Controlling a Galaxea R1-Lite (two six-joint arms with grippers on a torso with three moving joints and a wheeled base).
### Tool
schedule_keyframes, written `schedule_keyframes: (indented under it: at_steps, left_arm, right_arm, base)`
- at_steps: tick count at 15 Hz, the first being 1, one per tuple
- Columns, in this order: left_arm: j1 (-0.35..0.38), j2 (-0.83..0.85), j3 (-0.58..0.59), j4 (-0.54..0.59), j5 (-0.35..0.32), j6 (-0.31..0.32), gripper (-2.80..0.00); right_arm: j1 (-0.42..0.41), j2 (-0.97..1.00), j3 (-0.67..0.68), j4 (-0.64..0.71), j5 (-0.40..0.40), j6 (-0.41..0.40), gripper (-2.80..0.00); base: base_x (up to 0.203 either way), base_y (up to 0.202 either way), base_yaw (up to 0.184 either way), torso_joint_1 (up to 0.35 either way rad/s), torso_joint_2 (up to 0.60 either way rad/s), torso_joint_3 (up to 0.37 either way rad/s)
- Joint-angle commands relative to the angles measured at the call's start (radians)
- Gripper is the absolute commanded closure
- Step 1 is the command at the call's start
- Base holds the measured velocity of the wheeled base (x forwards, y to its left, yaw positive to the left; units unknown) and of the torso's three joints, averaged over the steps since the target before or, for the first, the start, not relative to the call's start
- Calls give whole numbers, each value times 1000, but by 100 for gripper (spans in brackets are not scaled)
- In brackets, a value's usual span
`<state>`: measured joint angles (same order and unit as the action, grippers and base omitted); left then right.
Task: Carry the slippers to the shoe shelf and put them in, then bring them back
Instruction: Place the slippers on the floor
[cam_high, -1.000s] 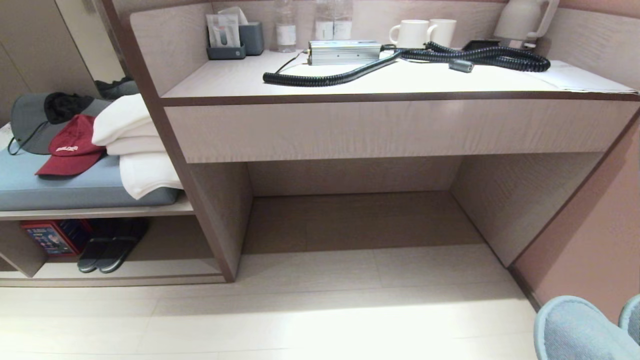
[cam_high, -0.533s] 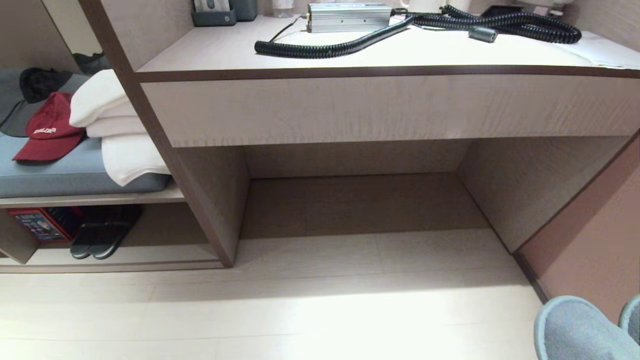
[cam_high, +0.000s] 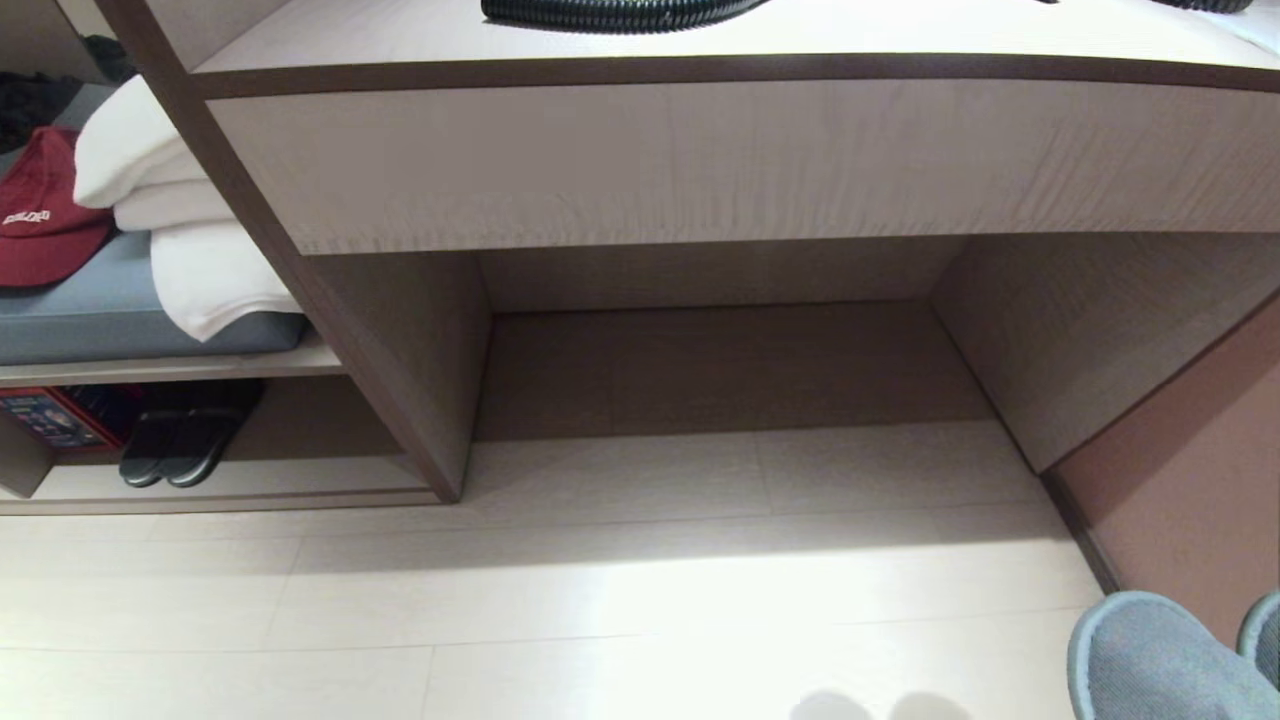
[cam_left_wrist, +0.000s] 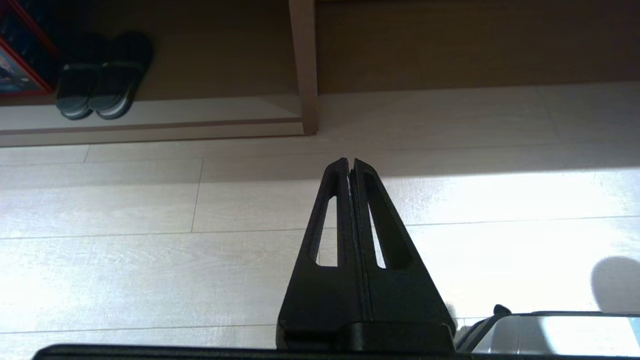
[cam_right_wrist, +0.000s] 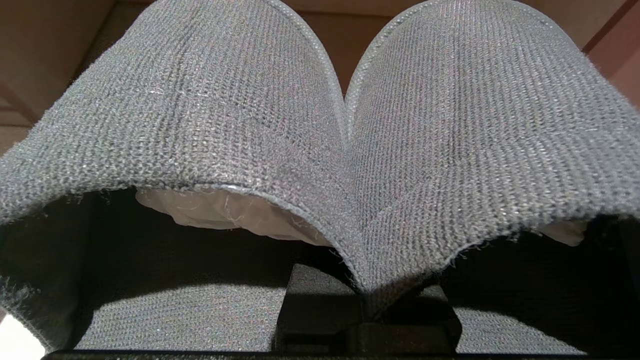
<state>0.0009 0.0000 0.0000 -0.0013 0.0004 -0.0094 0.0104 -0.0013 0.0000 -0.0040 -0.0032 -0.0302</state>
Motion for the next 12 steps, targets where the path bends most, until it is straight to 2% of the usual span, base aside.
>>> schedule_keyframes:
  at_steps: [1,12]
  left_arm:
    - [-1,0,0,0,0,0,0]
    - [-1,0,0,0,1,-1,0]
  right_arm:
    - [0,1,0,-1,0,0,0]
    - [0,1,0,-1,0,0,0]
  base:
    - [0,0,0,4,7,-198]
    - [0,0,0,3,2,-200]
